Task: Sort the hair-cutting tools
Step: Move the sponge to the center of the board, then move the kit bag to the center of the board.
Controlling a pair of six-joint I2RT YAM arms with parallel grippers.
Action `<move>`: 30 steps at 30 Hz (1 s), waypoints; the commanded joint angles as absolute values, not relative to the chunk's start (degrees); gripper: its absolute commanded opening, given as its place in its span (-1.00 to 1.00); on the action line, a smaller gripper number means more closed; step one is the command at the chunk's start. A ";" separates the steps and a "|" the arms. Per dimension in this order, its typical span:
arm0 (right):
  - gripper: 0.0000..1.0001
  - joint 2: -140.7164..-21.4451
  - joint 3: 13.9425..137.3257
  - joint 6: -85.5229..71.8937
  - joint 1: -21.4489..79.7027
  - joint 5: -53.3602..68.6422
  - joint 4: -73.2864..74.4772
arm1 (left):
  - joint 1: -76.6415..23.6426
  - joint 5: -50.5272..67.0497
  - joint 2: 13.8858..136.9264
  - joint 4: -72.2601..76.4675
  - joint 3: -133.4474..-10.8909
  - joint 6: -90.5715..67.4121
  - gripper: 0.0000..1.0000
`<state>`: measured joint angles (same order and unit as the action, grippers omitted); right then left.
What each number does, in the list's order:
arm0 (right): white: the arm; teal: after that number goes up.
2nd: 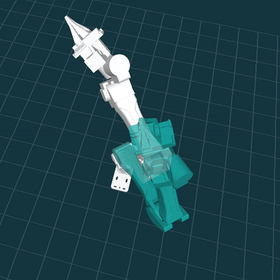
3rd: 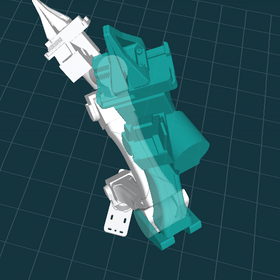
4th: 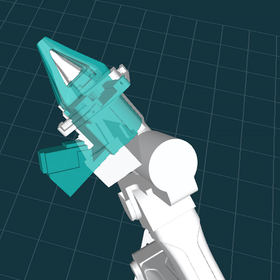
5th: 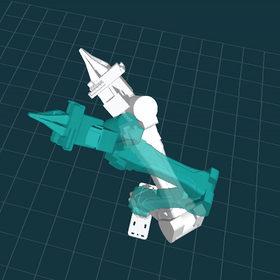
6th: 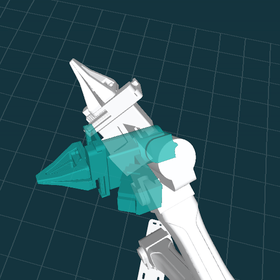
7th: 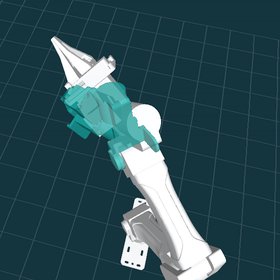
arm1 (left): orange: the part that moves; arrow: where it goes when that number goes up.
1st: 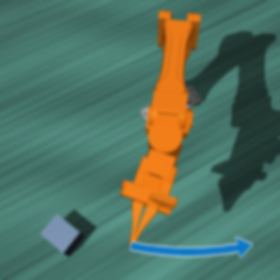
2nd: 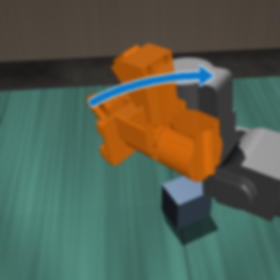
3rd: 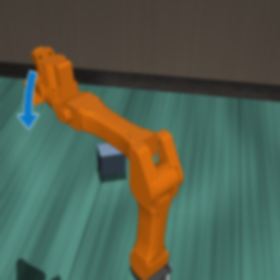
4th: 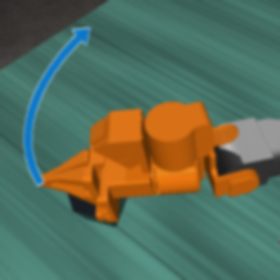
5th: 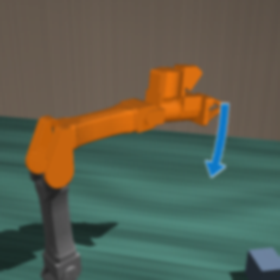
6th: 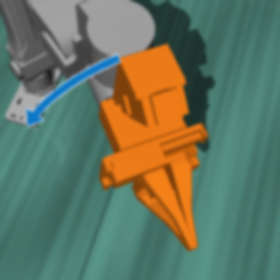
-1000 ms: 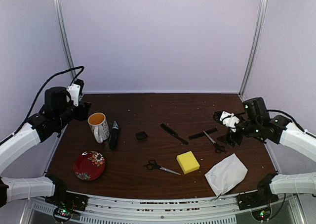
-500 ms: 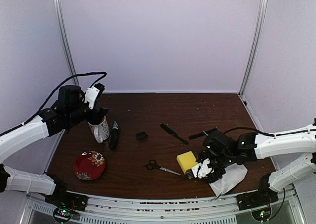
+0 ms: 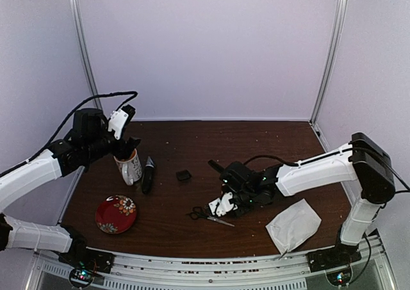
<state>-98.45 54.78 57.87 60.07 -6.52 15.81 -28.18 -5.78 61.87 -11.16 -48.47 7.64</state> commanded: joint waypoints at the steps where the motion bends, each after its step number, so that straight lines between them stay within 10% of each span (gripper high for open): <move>1: 0.23 -105.23 65.83 59.07 59.00 -8.60 10.82 | -28.48 -4.66 60.81 -8.35 -50.32 8.44 0.40; 15: 0.40 -94.45 73.48 49.65 52.60 14.86 32.44 | -28.52 -3.44 60.60 -8.35 -50.49 8.43 0.40; 30: -0.16 -61.47 45.72 58.90 47.72 12.48 55.07 | -28.48 0.09 63.83 -9.88 -52.20 8.12 0.37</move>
